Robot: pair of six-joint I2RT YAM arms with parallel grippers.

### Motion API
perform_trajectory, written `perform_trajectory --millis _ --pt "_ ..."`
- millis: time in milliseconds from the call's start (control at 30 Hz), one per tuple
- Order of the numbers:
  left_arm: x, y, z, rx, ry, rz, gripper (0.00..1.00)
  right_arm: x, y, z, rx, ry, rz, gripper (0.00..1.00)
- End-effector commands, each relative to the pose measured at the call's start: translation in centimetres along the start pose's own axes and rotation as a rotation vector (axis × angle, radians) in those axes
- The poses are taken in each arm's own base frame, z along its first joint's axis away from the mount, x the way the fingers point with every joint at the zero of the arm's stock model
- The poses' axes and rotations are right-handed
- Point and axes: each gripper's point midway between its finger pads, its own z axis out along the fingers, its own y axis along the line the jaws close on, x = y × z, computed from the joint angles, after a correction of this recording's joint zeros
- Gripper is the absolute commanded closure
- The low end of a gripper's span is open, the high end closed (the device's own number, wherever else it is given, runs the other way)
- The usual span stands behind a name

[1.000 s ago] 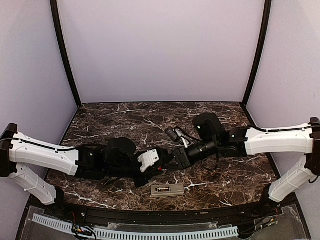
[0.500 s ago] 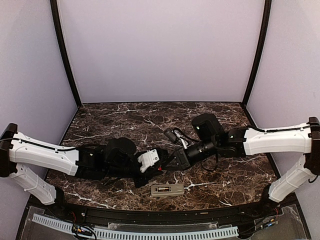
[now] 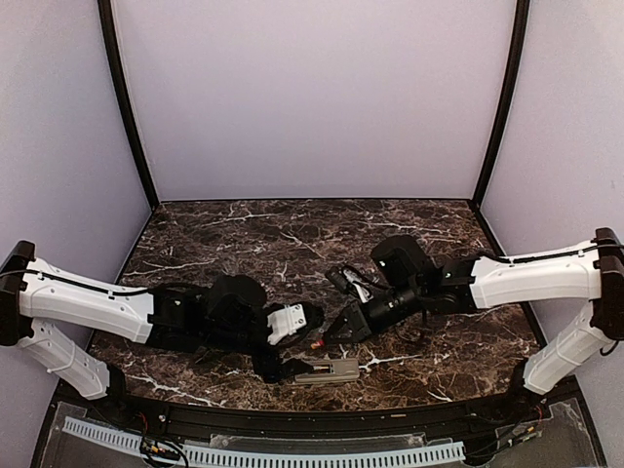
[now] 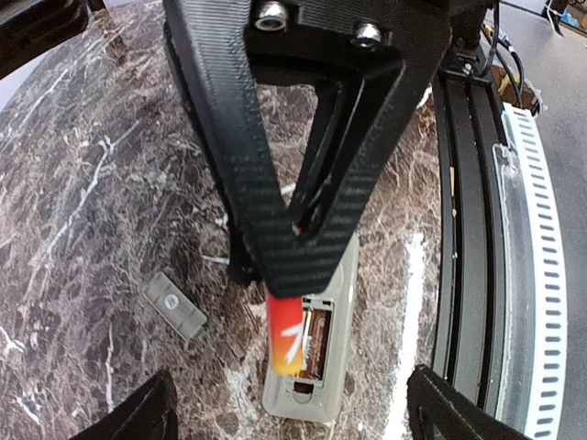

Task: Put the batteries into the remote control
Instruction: Pass from the left arm to the right, then place the battery in the battery compartment.

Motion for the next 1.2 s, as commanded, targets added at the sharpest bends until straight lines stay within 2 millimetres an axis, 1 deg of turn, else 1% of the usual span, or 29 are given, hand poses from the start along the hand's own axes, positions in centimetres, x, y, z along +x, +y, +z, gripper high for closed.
perform_trajectory --millis 0,33,67,100,167,200,233,267,433,567,633,667,733,833,967,1033,1167 --pt "6.1 -1.0 0.0 0.041 0.172 0.000 0.16 3.3 -3.5 2.1 0.054 0.071 0.165 1.00" --pt "7.1 -1.4 0.2 0.058 0.182 0.003 0.16 3.5 -3.6 2.5 0.046 0.070 0.177 1.00" --pt "6.9 -1.6 0.3 0.072 0.159 0.005 0.16 3.5 -3.8 2.7 0.042 0.068 0.182 1.00" --pt "7.7 -1.7 0.4 0.070 0.176 0.005 0.17 3.6 -4.0 3.1 0.049 0.070 0.186 1.00" --pt "8.3 -1.0 1.2 0.034 0.187 -0.002 0.22 3.7 -4.6 3.4 0.072 0.071 0.194 1.00" --pt "9.1 -0.9 1.8 0.024 0.218 -0.004 0.28 3.7 -4.8 3.6 0.075 0.072 0.198 1.00" --pt "9.2 -0.8 2.1 0.022 0.228 -0.007 0.31 3.8 -4.9 3.7 0.077 0.071 0.204 1.00" --pt "9.9 -0.7 2.7 0.018 0.259 -0.013 0.36 3.9 -5.2 3.9 0.084 0.073 0.216 1.00" --pt "11.7 -0.6 4.2 0.003 0.324 -0.045 0.49 3.9 -6.1 4.5 0.096 0.043 0.246 1.00" --pt "11.7 -0.9 4.5 0.019 0.312 -0.060 0.57 4.6 -6.4 5.2 0.106 0.065 0.251 1.00" --pt "11.4 -1.6 4.5 0.056 0.300 -0.072 0.59 5.0 -6.5 5.5 0.111 0.077 0.252 1.00" --pt "11.2 -2.3 4.5 0.097 0.289 -0.080 0.60 5.1 -6.5 5.7 0.112 0.082 0.251 1.00" --pt "10.9 -3.0 4.5 0.137 0.273 -0.099 0.62 5.4 -6.6 6.0 0.120 0.092 0.255 1.00" --pt "10.9 -3.4 4.6 0.158 0.265 -0.118 0.67 5.7 -6.8 6.1 0.141 0.096 0.259 1.00" --pt "10.7 -4.0 4.7 0.192 0.256 -0.136 0.68 5.7 -7.1 5.9 0.178 0.093 0.261 1.00" --pt "10.5 -4.2 4.7 0.206 0.248 -0.140 0.68 5.4 -7.1 5.7 0.186 0.080 0.254 1.00" --pt "10.2 -4.7 4.8 0.234 0.239 -0.149 0.69 6.1 -7.5 5.5 0.221 0.098 0.267 1.00"
